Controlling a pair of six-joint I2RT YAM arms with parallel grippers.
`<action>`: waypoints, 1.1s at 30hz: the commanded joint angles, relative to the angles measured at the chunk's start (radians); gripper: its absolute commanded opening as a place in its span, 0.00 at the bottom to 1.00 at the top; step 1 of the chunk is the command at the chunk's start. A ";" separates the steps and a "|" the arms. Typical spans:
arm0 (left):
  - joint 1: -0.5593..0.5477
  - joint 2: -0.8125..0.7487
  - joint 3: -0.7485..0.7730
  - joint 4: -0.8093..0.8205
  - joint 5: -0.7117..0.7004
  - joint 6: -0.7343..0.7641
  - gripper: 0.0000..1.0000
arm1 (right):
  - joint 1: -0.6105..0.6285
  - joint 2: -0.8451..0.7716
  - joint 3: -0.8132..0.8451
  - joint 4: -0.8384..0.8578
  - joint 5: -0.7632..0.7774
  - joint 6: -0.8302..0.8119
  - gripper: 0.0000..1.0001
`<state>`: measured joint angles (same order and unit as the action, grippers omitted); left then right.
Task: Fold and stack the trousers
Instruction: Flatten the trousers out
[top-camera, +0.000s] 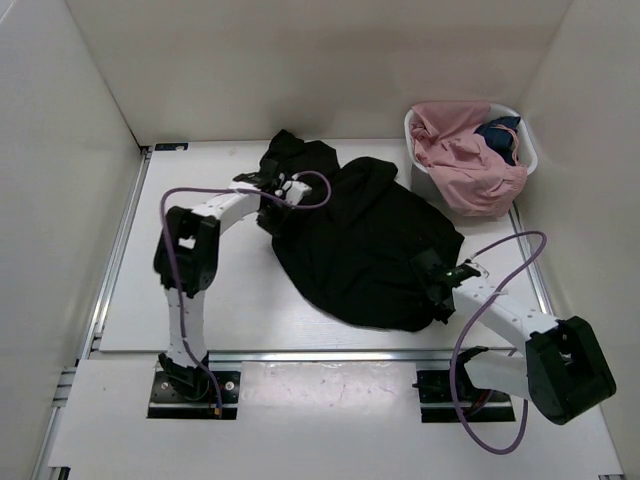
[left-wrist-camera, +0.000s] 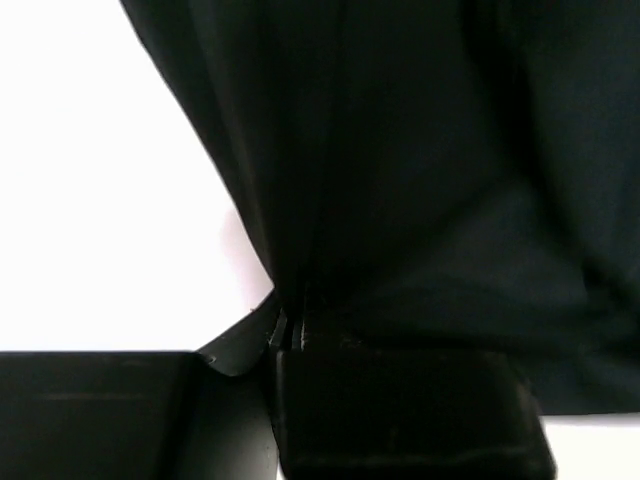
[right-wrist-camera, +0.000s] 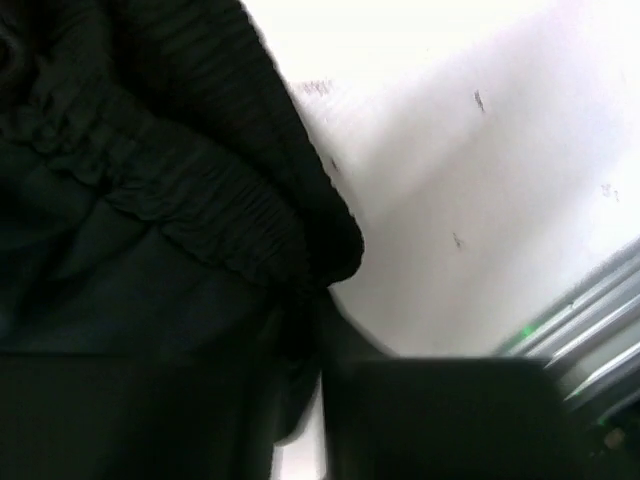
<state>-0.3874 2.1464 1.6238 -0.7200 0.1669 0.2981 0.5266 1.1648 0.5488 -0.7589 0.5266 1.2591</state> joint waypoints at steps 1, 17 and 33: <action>0.054 -0.279 -0.149 -0.056 -0.021 0.025 0.14 | -0.072 0.016 0.004 0.099 -0.028 -0.074 0.03; 0.127 -0.625 -0.386 -0.118 0.069 0.144 0.94 | -0.083 -0.137 0.033 0.036 -0.030 -0.204 0.00; 0.108 0.063 0.148 -0.176 0.233 0.052 0.14 | -0.102 -0.128 0.082 -0.008 0.027 -0.225 0.00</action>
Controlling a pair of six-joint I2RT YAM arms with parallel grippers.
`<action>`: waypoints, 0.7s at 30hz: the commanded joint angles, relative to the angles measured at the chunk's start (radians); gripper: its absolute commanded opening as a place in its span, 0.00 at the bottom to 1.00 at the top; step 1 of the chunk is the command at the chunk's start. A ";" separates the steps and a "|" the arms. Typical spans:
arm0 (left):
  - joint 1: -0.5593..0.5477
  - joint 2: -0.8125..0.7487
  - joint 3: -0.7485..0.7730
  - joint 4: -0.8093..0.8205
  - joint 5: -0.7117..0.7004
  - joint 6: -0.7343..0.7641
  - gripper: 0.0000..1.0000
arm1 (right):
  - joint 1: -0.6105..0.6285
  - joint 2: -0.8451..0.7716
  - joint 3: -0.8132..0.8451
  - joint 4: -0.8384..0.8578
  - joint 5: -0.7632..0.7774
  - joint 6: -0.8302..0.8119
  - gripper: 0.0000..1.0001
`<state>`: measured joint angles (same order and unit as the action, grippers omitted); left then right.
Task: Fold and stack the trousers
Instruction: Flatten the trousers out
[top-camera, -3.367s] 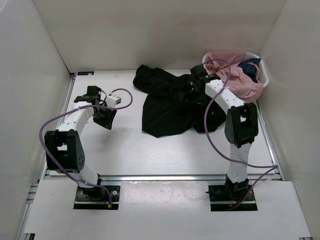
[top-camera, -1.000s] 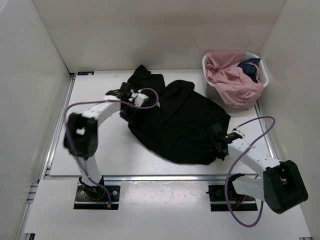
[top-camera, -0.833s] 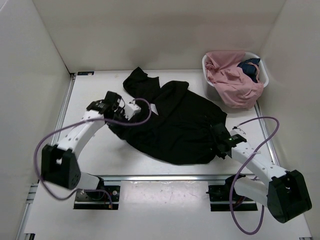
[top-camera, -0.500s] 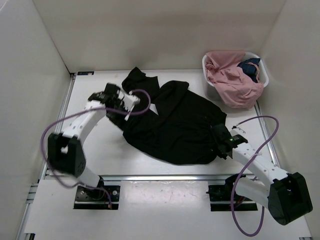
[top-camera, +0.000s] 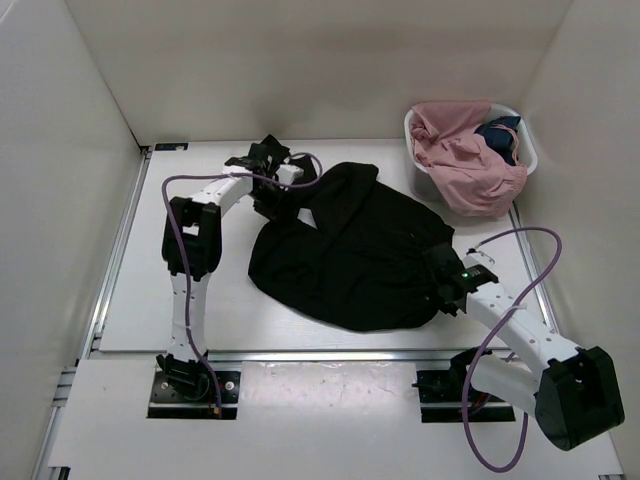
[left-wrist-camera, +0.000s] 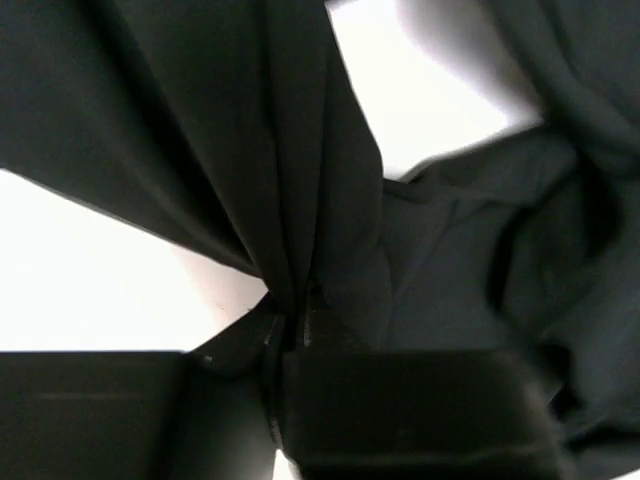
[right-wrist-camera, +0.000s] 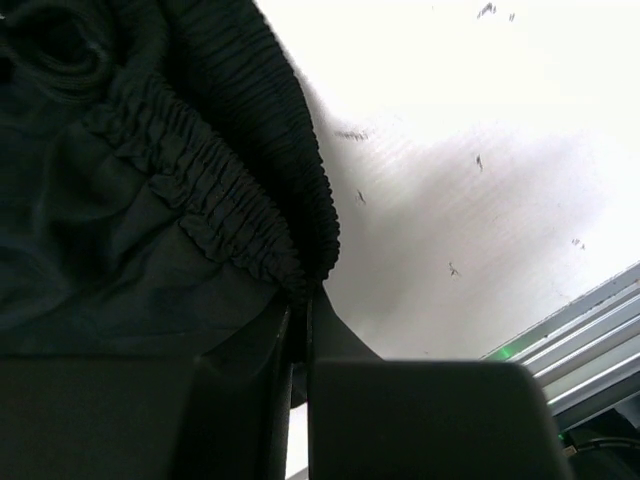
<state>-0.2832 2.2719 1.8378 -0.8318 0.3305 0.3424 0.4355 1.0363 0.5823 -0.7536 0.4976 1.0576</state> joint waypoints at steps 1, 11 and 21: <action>0.024 -0.086 -0.084 -0.064 0.061 0.007 0.14 | -0.011 0.010 0.060 -0.013 0.056 -0.033 0.00; 0.335 -0.727 -0.472 -0.098 -0.125 0.050 0.14 | -0.063 0.033 0.122 0.039 0.027 -0.116 0.00; 0.532 -1.086 -0.989 -0.176 -0.270 0.181 0.76 | -0.063 0.077 0.089 0.105 -0.059 -0.125 0.00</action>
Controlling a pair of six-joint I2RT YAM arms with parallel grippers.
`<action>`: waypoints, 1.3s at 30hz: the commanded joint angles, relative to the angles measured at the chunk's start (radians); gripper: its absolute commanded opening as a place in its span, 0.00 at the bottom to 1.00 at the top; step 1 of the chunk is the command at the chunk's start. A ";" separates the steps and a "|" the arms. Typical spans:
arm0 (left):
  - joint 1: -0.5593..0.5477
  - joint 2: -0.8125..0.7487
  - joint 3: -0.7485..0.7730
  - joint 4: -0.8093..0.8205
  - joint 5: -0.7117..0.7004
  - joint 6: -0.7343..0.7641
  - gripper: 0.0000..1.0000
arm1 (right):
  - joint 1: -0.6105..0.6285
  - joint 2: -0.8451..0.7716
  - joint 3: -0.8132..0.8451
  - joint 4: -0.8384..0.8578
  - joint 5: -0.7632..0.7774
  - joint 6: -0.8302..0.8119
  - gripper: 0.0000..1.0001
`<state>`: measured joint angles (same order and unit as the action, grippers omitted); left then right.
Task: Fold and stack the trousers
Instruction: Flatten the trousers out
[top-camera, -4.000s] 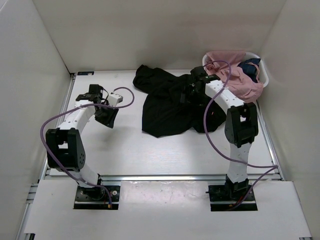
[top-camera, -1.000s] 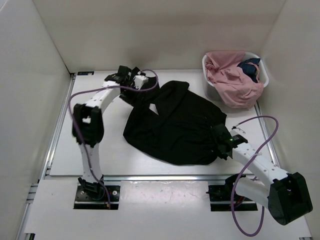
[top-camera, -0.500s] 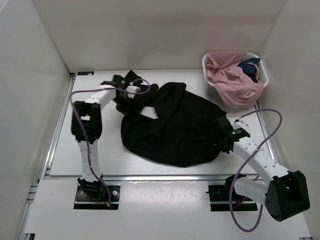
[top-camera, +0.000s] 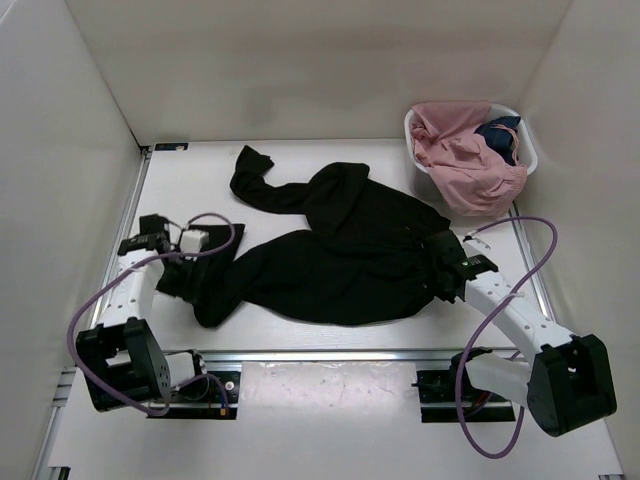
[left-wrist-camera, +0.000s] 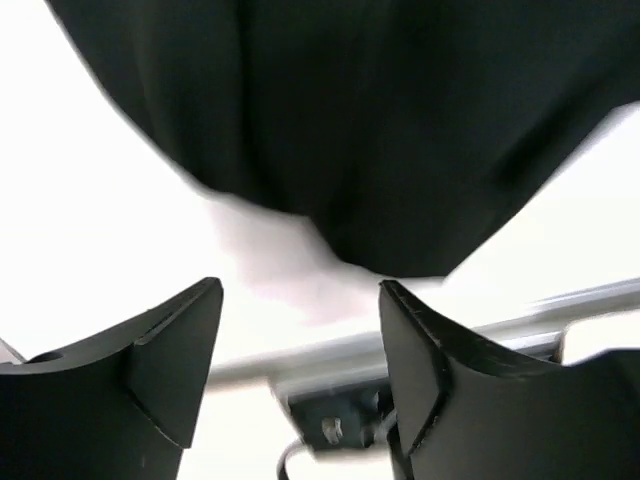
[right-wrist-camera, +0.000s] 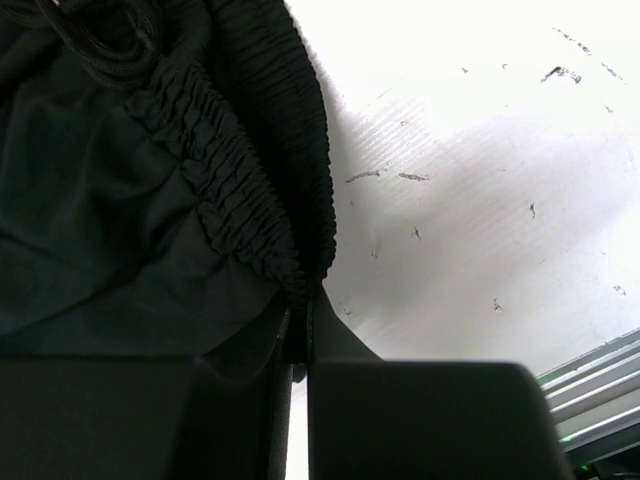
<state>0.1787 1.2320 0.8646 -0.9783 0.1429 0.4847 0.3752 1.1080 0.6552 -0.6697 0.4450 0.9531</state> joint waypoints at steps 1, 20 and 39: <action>0.111 -0.057 -0.016 -0.030 -0.135 0.038 0.77 | -0.002 0.006 0.026 0.021 0.004 -0.031 0.00; -0.220 0.512 0.616 -0.013 0.095 -0.078 0.89 | -0.002 0.006 -0.011 -0.016 0.035 -0.020 0.00; -0.298 0.813 0.682 0.098 -0.330 -0.141 0.14 | -0.012 0.015 0.020 -0.034 0.057 -0.031 0.00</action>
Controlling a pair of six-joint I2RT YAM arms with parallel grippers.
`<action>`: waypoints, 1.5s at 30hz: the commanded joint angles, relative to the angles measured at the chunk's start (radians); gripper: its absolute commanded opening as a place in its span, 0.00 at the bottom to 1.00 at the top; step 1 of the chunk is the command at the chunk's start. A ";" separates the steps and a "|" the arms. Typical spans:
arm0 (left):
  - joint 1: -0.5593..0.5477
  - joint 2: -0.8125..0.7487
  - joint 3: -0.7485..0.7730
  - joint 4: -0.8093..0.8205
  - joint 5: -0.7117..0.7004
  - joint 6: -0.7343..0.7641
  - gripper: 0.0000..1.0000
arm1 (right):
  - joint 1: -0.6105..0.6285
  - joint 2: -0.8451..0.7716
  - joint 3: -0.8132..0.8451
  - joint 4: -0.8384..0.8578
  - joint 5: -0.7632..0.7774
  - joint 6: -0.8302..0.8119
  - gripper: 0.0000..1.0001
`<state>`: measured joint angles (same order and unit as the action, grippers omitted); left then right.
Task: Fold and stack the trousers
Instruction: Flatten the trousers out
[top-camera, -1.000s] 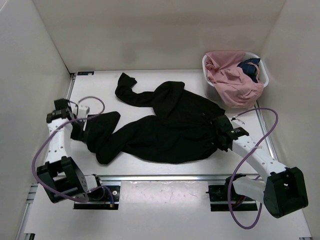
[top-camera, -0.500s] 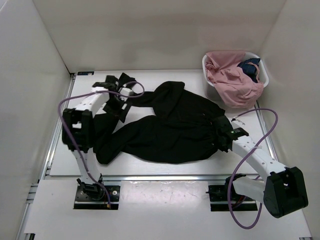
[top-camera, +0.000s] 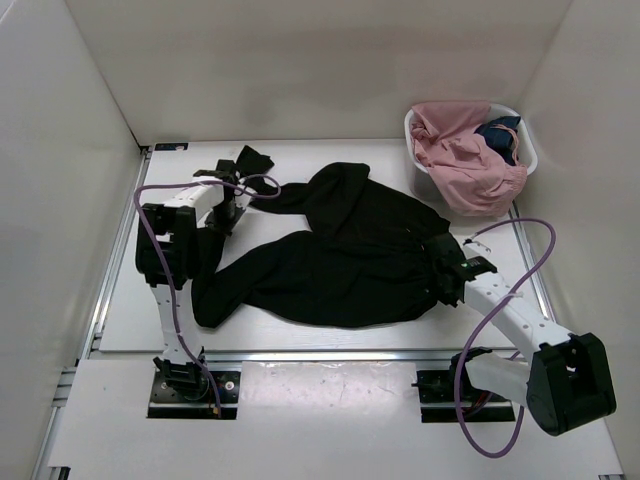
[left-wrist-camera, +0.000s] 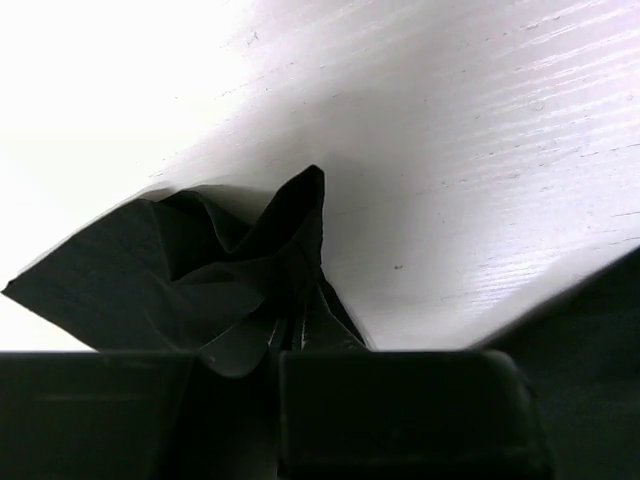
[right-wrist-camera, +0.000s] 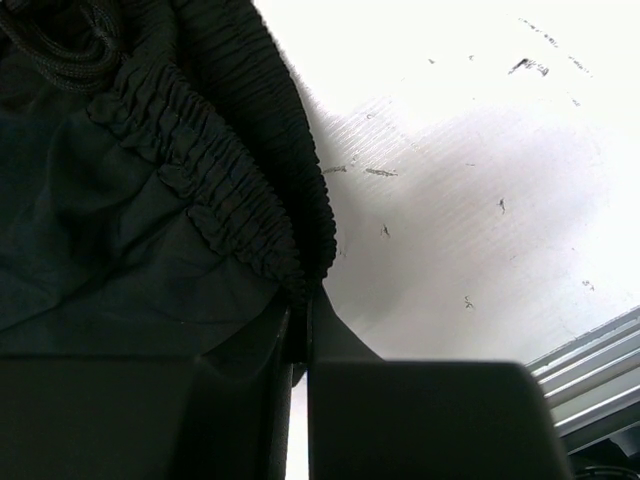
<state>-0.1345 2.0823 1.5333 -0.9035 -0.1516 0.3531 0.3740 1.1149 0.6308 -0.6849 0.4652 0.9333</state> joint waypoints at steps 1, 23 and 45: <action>0.027 -0.050 0.025 0.023 -0.036 0.000 0.14 | -0.021 0.008 0.059 -0.009 0.036 -0.028 0.00; 0.662 -0.459 -0.060 -0.026 0.043 0.113 0.14 | -0.494 -0.090 0.371 -0.153 -0.209 -0.209 0.00; 1.073 -0.769 -0.642 0.054 0.089 0.340 0.71 | -0.512 -0.106 0.115 -0.143 -0.211 -0.215 0.00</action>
<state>0.9115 1.3685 0.8444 -0.8265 -0.0753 0.6292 -0.1318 1.0016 0.7345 -0.8379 0.2413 0.7456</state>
